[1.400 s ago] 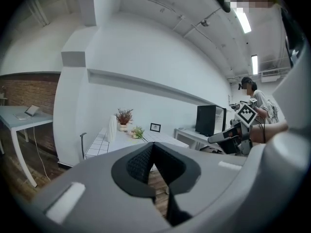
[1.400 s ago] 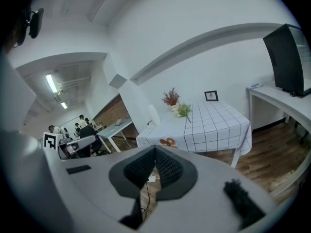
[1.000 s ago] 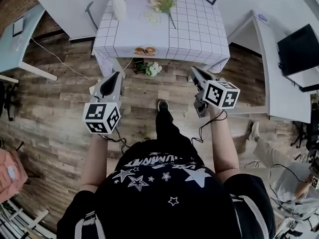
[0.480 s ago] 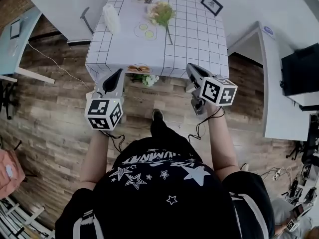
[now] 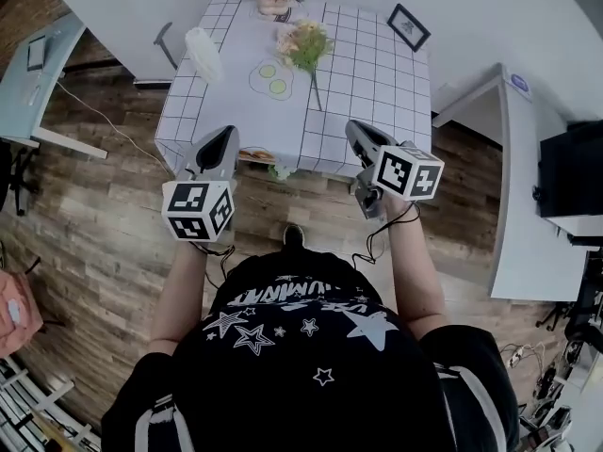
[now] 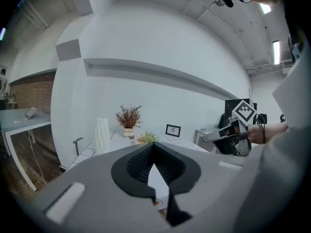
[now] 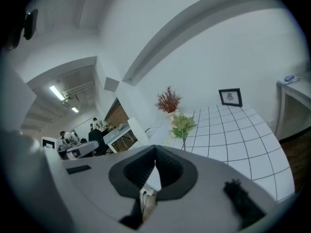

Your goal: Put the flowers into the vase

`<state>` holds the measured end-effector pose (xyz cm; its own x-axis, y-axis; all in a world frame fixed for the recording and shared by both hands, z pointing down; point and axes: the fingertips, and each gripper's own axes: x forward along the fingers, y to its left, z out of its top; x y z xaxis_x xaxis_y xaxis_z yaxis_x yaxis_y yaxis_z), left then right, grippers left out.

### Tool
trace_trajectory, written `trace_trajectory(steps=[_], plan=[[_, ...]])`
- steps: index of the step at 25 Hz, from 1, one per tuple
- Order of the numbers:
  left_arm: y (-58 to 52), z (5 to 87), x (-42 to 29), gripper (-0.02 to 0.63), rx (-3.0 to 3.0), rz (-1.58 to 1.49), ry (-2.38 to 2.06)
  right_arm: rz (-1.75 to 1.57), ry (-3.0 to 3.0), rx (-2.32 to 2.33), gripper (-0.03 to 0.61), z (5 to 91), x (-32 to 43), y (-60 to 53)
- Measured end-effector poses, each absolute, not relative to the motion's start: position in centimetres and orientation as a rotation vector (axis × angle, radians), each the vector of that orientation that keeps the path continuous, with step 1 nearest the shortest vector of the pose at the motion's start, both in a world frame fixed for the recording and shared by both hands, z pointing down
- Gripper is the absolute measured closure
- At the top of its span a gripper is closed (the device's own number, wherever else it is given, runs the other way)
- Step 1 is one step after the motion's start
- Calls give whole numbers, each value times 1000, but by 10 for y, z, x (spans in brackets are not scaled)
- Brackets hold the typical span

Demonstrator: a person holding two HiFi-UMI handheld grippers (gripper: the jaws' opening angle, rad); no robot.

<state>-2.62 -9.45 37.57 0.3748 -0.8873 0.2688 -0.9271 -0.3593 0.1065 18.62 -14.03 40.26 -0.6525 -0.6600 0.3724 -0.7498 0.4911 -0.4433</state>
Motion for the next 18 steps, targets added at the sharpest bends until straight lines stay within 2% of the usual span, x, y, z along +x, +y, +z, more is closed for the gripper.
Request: trace_trajectory(steps=[18], plan=[[-106, 379, -30, 604, 2323, 268, -1684, 921, -2617, 1100, 569, 416, 167, -170]])
